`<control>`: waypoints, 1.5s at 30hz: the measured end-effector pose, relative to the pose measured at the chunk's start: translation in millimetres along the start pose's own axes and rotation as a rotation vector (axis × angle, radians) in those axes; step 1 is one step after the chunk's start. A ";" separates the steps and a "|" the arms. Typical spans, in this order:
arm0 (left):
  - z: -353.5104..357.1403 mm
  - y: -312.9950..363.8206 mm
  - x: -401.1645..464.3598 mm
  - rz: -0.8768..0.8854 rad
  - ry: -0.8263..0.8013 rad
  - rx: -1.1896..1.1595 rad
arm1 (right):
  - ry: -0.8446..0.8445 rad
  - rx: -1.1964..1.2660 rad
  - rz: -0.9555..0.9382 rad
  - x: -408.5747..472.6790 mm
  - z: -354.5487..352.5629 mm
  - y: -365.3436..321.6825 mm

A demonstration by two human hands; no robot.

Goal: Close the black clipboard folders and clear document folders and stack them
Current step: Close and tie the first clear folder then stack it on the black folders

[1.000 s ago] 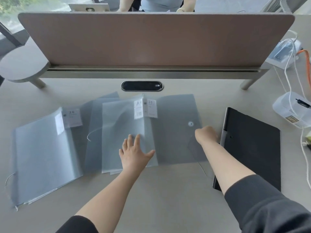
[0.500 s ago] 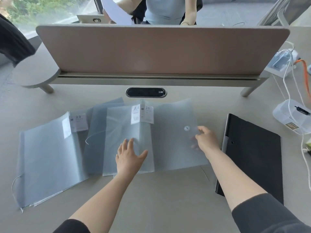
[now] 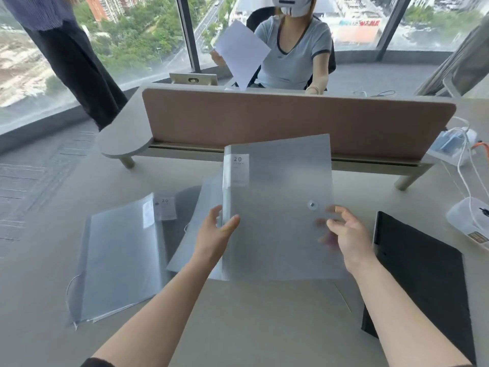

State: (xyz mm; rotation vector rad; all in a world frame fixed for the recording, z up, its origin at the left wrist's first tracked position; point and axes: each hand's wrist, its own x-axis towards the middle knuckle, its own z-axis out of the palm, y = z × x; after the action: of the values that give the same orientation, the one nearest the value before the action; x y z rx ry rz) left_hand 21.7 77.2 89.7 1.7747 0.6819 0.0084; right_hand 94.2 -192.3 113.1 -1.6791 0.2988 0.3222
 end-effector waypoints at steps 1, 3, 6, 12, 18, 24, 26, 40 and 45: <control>-7.0 6.9 -1.9 0.015 -0.001 -0.048 | -0.006 0.018 -0.013 -3.4 4.2 -4.3; -19.1 18.9 -4.2 0.048 -0.004 -0.121 | -0.018 0.053 -0.042 -8.6 11.6 -11.4; -34.7 38.2 -12.2 0.121 -0.027 -0.261 | -0.034 0.091 -0.088 -16.1 20.9 -20.1; -49.7 44.7 -20.3 0.138 -0.070 -0.411 | -0.031 0.120 -0.184 -26.6 29.5 -27.9; -37.1 23.1 -25.9 0.031 -0.158 -0.565 | 0.043 -0.020 -0.205 -30.7 23.2 -9.8; -20.8 3.1 -26.6 -0.089 -0.253 -0.591 | -0.005 -0.033 -0.061 -31.4 17.1 24.7; -15.5 -4.3 -24.0 -0.112 -0.271 -0.572 | 0.009 -0.031 -0.016 -31.0 16.1 35.2; 6.2 -72.7 -7.1 -0.344 -0.156 -0.419 | -0.101 -0.145 0.244 -26.0 15.9 98.2; 7.8 -90.7 -7.4 -0.370 -0.123 -0.333 | -0.197 -0.336 0.334 -23.7 19.9 114.5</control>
State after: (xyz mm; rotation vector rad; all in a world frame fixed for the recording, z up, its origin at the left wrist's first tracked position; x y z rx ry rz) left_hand -21.6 81.0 9.4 1.3020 0.8562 -0.2247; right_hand 28.3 -187.1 14.6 -1.9071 0.3940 0.8191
